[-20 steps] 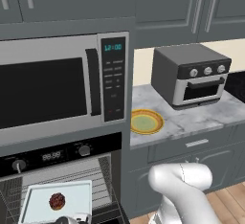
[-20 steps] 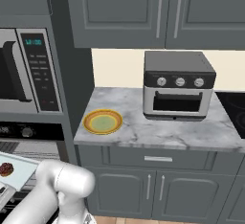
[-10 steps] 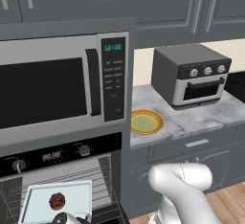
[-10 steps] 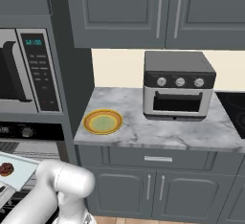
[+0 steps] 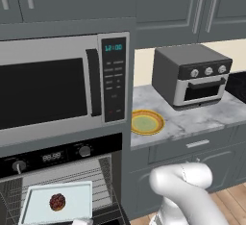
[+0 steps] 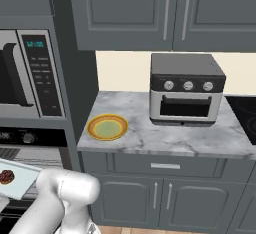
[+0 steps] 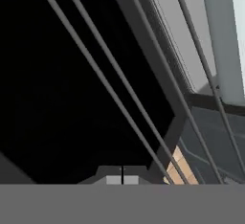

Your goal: Take the baked cake out of the oven and place it on the plate for cooling. Then close the oven door.

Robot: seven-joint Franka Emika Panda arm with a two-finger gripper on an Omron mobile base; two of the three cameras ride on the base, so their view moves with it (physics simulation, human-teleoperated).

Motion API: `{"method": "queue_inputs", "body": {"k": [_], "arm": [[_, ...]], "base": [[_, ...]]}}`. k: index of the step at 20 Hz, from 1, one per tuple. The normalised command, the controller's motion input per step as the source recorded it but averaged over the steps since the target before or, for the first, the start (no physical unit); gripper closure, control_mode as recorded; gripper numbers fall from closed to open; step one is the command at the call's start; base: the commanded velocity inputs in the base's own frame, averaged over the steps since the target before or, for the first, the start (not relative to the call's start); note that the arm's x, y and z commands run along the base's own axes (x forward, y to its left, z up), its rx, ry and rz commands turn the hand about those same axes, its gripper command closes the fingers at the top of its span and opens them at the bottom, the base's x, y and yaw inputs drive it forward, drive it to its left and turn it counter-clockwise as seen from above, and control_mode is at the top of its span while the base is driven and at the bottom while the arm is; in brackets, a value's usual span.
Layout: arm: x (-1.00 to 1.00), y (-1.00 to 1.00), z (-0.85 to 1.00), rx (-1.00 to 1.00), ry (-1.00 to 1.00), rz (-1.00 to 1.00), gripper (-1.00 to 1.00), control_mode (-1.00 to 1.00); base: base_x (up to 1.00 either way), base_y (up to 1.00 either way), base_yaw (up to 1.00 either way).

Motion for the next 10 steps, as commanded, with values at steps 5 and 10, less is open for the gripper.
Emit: {"method": "queue_inputs", "body": {"k": [5, 10], "arm": [[-0.03, 0.02, 0.57, 0.03, -0.12, -0.21, -1.0, -1.0], [-0.2, 0.0, 0.48, 0.13, -0.02, -0.27, -1.0, -1.0]], "base": [[0.0, 0.0, 0.0], [0.0, 0.0, 0.0]]}}
